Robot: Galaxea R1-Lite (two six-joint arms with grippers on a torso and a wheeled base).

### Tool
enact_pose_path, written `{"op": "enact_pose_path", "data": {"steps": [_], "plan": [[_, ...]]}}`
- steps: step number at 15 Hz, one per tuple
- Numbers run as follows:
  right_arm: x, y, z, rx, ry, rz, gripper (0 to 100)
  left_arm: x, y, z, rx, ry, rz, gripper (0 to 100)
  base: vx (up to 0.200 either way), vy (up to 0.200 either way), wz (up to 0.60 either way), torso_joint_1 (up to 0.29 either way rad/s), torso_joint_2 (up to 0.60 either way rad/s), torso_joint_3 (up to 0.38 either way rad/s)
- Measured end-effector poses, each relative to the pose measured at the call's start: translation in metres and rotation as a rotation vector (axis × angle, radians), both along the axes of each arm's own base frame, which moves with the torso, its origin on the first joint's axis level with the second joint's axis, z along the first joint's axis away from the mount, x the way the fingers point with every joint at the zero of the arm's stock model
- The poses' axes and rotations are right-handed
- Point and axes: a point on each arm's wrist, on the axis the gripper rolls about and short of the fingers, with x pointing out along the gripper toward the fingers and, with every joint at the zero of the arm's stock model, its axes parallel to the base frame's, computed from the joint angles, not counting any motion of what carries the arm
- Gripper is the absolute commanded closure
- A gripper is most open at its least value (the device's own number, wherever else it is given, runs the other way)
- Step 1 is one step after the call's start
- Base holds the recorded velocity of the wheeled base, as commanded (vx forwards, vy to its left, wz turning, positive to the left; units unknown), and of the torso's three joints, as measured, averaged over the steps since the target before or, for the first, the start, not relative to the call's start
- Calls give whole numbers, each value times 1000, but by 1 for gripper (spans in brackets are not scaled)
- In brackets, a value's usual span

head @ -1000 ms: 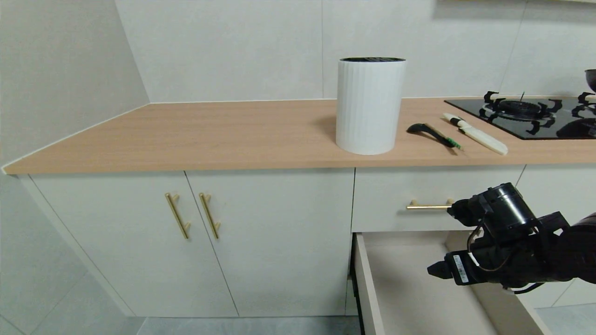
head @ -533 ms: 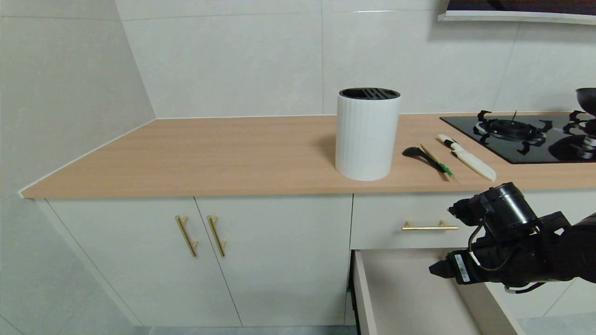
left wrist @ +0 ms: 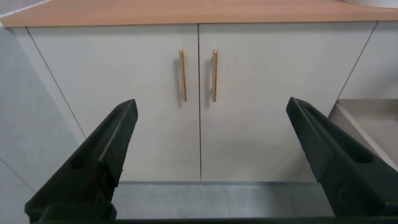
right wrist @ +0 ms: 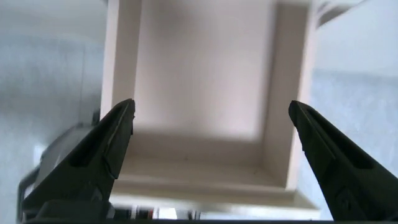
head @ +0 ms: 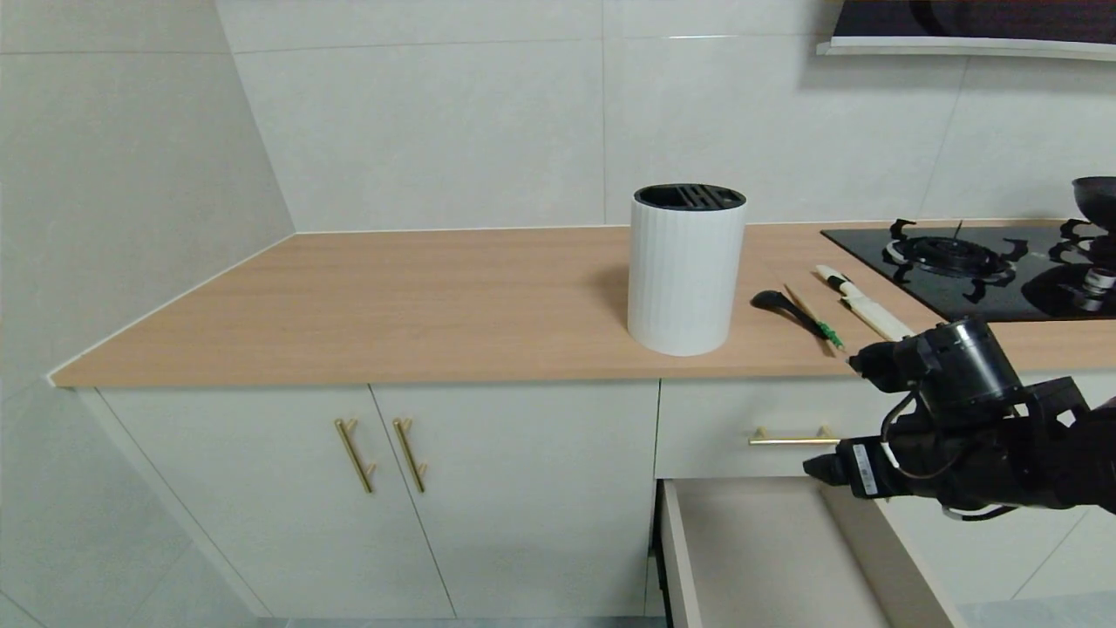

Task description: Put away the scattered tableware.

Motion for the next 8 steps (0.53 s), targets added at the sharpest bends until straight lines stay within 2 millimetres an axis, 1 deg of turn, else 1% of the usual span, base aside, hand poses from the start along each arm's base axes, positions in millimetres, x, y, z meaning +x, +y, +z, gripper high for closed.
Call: {"op": "enact_pose_path", "data": {"steps": [1,4,6,8], "plan": [[4,1,9,10,-33,1,0,0,0,0,0,0,0,0,0,0,0,0,0,0],[31,3,46,39,-181,-5,0,0,0,0,0,0,-1,0,0,0,0,0,0,0],[52,0,64,50,-251,-32,0,0,0,0,0,0,0,0,0,0,0,0,0,0],[73,-5,72,47,-293,-56,0,0,0,0,0,0,-1,0,0,0,0,0,0,0]]}}
